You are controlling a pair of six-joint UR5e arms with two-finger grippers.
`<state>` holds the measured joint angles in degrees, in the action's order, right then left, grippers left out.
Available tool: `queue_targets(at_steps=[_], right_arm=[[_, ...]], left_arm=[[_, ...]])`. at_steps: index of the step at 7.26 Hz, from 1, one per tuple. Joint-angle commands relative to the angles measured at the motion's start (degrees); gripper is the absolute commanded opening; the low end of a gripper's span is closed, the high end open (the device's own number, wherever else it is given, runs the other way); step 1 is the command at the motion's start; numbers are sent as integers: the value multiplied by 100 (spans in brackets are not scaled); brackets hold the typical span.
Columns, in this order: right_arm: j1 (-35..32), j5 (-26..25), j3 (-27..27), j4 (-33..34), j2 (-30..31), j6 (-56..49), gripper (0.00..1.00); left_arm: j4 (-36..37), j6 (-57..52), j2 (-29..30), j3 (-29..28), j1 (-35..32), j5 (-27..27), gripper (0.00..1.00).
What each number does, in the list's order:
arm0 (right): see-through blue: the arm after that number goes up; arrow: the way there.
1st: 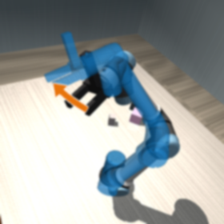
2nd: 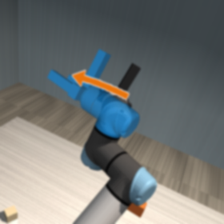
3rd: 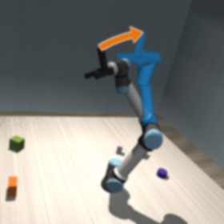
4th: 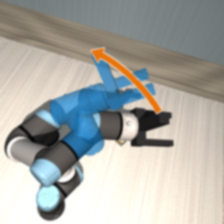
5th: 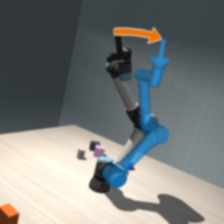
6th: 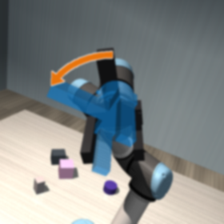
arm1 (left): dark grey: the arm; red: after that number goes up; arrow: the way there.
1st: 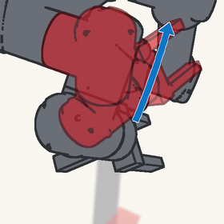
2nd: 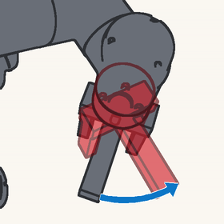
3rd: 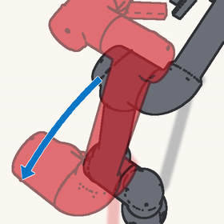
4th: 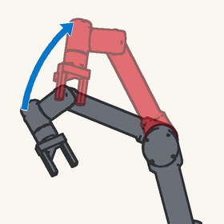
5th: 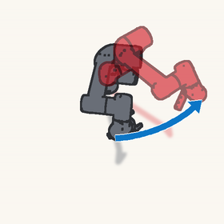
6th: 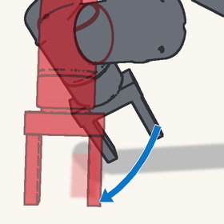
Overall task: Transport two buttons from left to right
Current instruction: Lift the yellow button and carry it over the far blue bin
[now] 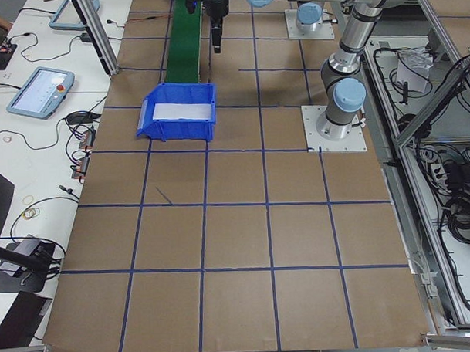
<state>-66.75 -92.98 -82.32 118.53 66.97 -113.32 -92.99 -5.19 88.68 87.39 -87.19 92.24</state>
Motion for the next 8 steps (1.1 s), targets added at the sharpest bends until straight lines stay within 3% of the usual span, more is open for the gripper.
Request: queue_targets(at_steps=[1, 2, 3, 4, 8], right_arm=[[1185, 742, 14, 337, -209, -217, 7], [1730, 1207, -3, 346, -480, -226, 7], [1831, 1282, -3, 477, -683, -435, 7], [1832, 1282, -82, 635, -859, -1064, 7], [1832, 1221, -494, 575, -975, -1571, 8]], left_arm=[[0, 0, 0, -3, 0, 4, 100], [0, 0, 0, 6, 0, -5, 100], [0, 0, 0, -3, 0, 4, 100], [0, 0, 0, -3, 0, 4, 100], [0, 0, 0, 6, 0, -5, 100]])
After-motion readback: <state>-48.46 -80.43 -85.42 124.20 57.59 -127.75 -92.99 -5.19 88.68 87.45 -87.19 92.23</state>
